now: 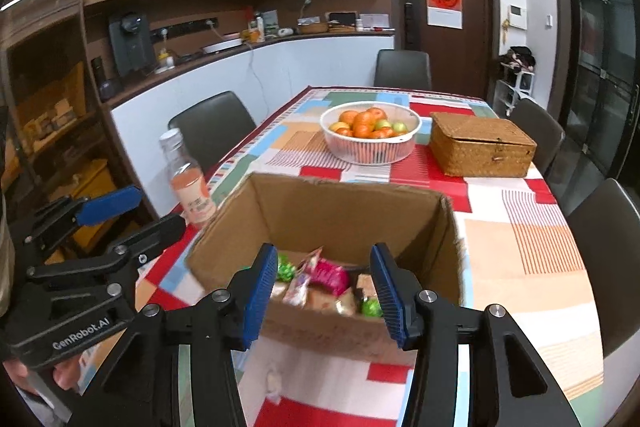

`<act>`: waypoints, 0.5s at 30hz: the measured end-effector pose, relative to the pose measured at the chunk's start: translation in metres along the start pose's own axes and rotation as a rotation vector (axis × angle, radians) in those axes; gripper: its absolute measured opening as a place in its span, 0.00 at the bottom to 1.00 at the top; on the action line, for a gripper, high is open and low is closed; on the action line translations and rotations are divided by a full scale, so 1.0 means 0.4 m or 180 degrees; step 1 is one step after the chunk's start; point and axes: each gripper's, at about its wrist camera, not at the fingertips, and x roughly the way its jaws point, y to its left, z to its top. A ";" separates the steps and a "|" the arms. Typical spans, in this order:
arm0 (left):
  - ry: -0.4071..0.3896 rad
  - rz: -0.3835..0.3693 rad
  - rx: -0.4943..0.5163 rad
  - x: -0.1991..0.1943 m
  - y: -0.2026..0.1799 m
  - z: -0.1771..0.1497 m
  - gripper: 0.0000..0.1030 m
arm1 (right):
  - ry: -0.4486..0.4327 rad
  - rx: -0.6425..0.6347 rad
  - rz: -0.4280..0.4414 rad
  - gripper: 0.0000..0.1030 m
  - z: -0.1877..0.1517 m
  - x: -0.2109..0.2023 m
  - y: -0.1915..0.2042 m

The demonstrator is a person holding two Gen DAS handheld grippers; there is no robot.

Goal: Organize snacks
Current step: 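Move the right tool toward the white wrapped candy beside the box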

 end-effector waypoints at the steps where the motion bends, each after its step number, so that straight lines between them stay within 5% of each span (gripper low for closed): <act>1: 0.0002 0.0022 -0.0016 -0.008 0.006 -0.011 0.64 | 0.0020 -0.0031 0.0030 0.48 -0.008 0.000 0.011; 15: 0.0427 0.0148 -0.0273 -0.001 0.074 -0.189 0.67 | 0.0578 -0.0217 0.0222 0.48 -0.150 0.084 0.105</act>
